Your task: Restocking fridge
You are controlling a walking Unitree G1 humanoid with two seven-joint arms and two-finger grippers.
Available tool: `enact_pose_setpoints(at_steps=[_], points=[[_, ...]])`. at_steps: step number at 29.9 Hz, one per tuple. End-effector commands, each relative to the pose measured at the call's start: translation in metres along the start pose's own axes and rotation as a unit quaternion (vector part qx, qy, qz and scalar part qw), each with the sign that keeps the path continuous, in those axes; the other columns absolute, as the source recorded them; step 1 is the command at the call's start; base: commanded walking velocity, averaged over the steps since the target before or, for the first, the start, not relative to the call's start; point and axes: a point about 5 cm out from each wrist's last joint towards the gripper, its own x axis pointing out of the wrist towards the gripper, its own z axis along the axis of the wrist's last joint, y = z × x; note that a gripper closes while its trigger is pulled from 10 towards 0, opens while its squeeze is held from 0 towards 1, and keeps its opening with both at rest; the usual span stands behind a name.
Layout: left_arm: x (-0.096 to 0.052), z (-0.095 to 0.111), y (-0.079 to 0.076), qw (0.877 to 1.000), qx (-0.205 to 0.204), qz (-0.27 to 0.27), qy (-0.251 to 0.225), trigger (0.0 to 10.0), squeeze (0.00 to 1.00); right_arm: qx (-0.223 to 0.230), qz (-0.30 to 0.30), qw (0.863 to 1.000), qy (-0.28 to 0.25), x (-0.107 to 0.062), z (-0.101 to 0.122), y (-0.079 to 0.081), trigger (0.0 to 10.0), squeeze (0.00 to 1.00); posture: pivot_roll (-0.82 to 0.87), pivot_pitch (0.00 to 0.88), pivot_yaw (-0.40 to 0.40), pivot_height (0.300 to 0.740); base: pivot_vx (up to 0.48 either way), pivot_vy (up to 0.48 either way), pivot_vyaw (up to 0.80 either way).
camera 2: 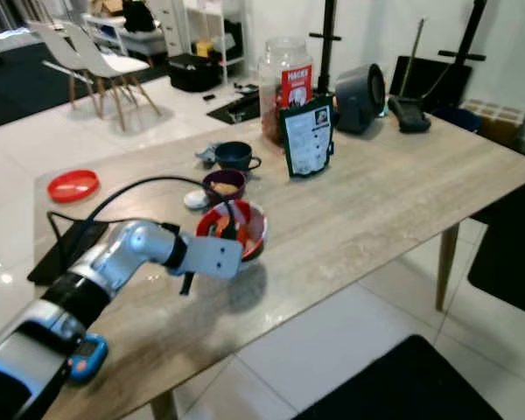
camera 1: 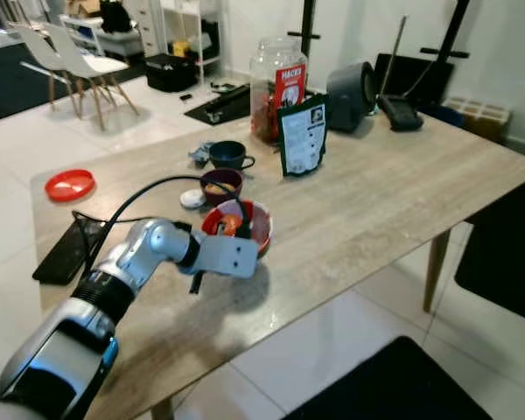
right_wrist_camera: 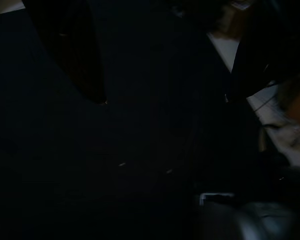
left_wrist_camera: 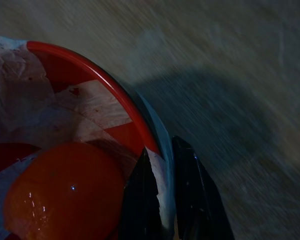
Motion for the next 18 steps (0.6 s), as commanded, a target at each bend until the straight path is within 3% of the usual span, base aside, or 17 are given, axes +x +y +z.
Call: enact_pose_setpoints(at_steps=[1, 18], points=[[-0.0006, 0.0072, 0.0053, 1.0, 0.016, 0.011, -0.004, 10.0, 0.0, 0.001, -0.001, 1.0, -0.003, -0.0002, 0.0016, -0.0016, 10.0, 0.0, -0.03, 0.0, 0.062, 0.74, 0.0, 0.0, -0.75], [0.002, 0.0103, -0.0011, 1.0, 0.016, 0.01, -0.007, 10.0, 0.0, 0.004, 0.002, 1.0, -0.005, 0.0, 0.0034, 0.0002, 10.0, 0.0, -0.03, 0.0, 0.068, 0.74, 0.0, 0.0, -0.75]])
